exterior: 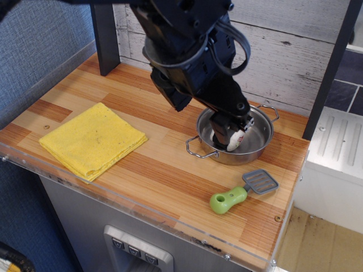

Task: Move the yellow towel to the left of the pot

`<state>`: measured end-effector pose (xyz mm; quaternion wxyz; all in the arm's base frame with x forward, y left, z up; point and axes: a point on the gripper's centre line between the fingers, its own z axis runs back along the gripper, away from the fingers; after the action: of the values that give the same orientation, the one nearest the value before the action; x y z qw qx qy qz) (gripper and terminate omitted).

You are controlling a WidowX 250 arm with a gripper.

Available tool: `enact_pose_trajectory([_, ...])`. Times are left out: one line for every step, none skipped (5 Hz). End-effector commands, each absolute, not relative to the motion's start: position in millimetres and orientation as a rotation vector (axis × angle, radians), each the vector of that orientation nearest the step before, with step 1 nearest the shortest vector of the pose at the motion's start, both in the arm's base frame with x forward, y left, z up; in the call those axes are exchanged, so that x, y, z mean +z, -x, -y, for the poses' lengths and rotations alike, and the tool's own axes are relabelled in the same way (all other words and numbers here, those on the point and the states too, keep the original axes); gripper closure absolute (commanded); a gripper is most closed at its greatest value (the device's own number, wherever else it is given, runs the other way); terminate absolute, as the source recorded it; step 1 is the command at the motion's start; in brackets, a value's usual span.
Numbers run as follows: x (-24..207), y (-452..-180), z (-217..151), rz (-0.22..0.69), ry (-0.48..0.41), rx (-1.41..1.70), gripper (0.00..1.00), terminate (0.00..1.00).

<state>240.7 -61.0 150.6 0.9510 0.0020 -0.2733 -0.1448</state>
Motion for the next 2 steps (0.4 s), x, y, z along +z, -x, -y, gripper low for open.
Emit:
enact_pose_trajectory([151, -241, 61, 0.556, -0.004, -0.294, 0.0, 0.0])
enact_pose_trajectory([150, -242, 22, 0.543, -0.036, -0.185, 0.0, 0.0])
